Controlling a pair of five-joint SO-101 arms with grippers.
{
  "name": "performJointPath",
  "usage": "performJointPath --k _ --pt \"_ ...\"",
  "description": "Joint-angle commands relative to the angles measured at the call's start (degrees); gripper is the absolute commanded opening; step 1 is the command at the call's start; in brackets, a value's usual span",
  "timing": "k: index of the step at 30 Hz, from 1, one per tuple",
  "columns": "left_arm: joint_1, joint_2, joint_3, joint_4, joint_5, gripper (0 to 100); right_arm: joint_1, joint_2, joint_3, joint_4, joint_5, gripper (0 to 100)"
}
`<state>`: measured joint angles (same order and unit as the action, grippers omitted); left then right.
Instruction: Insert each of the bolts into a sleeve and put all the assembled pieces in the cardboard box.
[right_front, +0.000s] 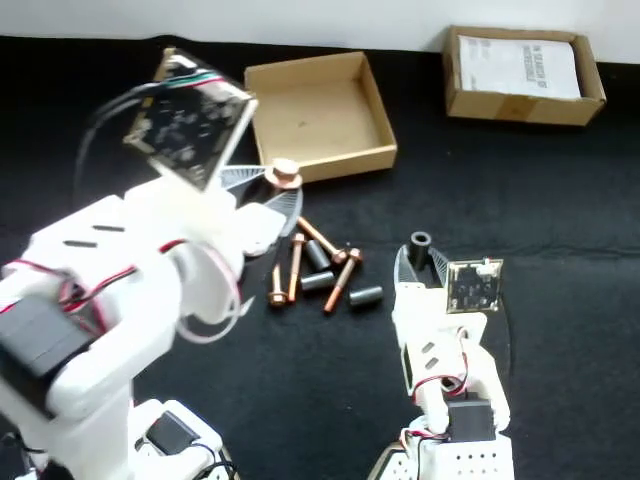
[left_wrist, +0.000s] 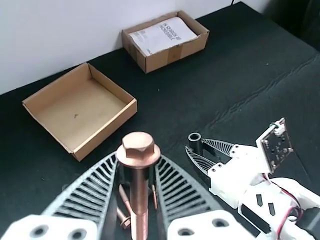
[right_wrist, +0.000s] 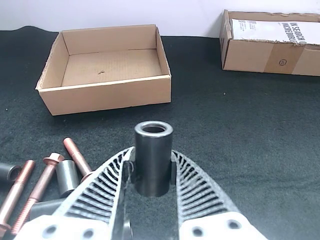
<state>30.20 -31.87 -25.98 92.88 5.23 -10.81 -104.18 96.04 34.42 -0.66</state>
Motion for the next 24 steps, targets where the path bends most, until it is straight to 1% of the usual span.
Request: performJointPath --k 1,12,24 --pt "0.6 -2.2 9.1 -8.6 0.0 1 -0.4 -0.8 7.2 -1.4 -0.4 0.6" --pt "0.7 -3.0 35.6 -39.6 0.1 1 -0.4 -0.8 7.2 -1.4 -0.4 0.6" --pt "7.7 -2.6 56.7 -69.4 0.1 1 -0.7 -0.8 7.2 -1.4 -0.5 0.6"
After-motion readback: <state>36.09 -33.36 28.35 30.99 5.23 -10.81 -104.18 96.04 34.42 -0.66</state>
